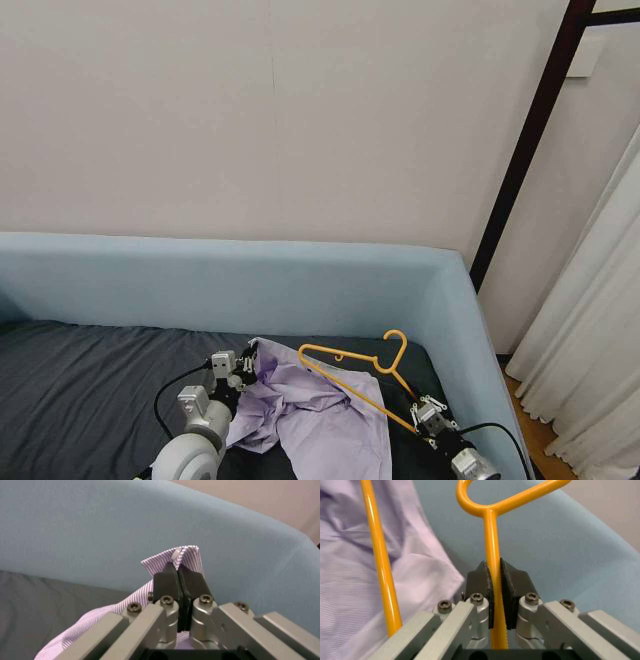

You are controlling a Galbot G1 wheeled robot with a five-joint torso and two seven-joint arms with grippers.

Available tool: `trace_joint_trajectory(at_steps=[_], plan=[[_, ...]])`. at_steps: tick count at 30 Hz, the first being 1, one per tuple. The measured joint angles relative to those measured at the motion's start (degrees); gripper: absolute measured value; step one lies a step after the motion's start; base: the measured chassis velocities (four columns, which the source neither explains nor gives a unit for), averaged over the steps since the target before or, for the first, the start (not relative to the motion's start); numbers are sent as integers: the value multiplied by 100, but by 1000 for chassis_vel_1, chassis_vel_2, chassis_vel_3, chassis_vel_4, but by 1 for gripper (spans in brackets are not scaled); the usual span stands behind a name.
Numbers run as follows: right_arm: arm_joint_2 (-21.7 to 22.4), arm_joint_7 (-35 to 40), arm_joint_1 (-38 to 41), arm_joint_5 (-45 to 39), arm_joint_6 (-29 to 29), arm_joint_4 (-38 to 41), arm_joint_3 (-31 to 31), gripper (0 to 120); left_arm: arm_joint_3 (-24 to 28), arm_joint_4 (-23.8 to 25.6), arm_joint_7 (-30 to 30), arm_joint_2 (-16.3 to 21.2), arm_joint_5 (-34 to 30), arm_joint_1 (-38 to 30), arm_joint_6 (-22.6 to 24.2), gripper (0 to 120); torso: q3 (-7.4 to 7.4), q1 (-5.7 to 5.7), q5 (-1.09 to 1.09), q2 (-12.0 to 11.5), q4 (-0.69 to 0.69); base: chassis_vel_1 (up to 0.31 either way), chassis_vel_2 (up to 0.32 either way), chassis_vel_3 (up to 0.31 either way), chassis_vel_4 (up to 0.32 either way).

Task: Pick up the clothes from the sofa and hang them on the clothes hanger.

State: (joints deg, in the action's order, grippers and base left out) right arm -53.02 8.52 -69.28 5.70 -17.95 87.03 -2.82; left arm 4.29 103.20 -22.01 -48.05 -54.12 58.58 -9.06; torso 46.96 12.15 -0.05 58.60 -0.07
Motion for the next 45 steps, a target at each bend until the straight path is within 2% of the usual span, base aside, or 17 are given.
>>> trace_joint_trajectory(at_steps=[8, 19, 21, 22, 25, 31, 37, 42, 45], plan=[[-193, -117, 24, 333, -83, -11, 123, 5, 137, 84, -4, 110, 14, 29, 40, 0, 0, 0, 0, 0, 2, 0, 0, 0, 0], [-255, -13, 385, 179, 143, -27, 395, 5, 368, 136, -32, 164, 5, -271, 134, 0, 1, 0, 0, 0, 0, 0, 0, 0, 0], [-325, 60, 521, 161, 271, -36, 521, 5, 596, 165, -126, 94, -22, -472, 273, 0, 1, 0, 0, 0, -1, 0, 0, 0, 0], [-356, 90, 585, 180, 303, -41, 546, 5, 865, 180, -163, 81, -24, -580, 299, 0, 0, 0, 2, 0, 0, 0, 0, 0, 0], [-360, 94, 604, 187, 308, -48, 554, 5, 938, 184, -170, 74, -15, -600, 302, 0, 1, 0, 1, 0, 0, 0, 0, 0, 0], [-410, 153, 827, 325, 386, -231, 682, 5, 1586, 327, -374, -3, 36, -900, 404, 0, 1, 0, 0, 0, -1, 0, 0, 0, 0], [-385, 215, 878, 298, 397, -224, 637, 5, 1719, 471, -426, 112, -79, -1113, 438, 0, 1, 0, 1, 0, 0, 0, 0, 0, 0], [-450, 361, 908, 484, 520, -86, 721, 5, 2040, 350, -504, 11, -79, -1405, 467, 0, 1, 0, 1, 0, 0, 0, 0, 0, 0], [-461, 385, 961, 550, 586, -110, 772, 5, 2180, 447, -552, -12, -97, -1501, 526, 0, 1, 1, 0, 0, 0, 0, 0, 0, 0]])
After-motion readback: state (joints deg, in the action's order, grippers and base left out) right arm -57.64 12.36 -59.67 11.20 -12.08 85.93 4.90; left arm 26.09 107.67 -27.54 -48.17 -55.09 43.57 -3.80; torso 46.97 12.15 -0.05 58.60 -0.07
